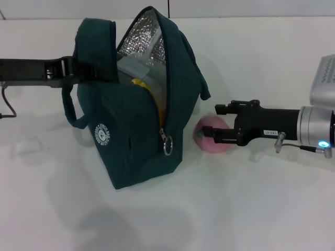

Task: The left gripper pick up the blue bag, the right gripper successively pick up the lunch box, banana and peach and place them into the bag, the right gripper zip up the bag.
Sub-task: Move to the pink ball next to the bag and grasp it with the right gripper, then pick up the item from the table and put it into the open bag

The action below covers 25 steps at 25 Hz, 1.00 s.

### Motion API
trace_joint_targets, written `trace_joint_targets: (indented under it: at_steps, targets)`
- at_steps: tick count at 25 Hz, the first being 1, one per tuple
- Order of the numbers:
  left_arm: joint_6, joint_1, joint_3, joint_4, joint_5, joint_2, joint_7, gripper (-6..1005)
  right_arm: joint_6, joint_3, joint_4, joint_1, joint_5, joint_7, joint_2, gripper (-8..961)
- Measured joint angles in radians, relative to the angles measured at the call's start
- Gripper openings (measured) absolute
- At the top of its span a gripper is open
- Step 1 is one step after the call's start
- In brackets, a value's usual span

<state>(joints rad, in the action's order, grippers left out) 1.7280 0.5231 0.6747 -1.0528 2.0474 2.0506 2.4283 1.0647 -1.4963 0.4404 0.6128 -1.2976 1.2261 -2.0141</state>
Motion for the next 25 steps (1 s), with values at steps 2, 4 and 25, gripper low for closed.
trace_joint_targets:
  at_steps: [2, 4, 25]
  targets:
    - [-0.003, 0.001, 0.001, 0.0, 0.0, 0.0, 0.0, 35, -0.002, -0.002, 0.0, 0.0, -0.013, 0.009, 0.0, 698]
    - [-0.006, 0.002, 0.003, 0.0, 0.0, 0.0, 0.0, 35, -0.006, -0.002, 0.001, 0.001, -0.019, 0.014, 0.0, 694]
    - [-0.006, -0.009, -0.002, 0.001, -0.001, 0.0, 0.0, 35, 0.067, 0.024, 0.142, -0.112, -0.01, 0.016, 0.01, 240]
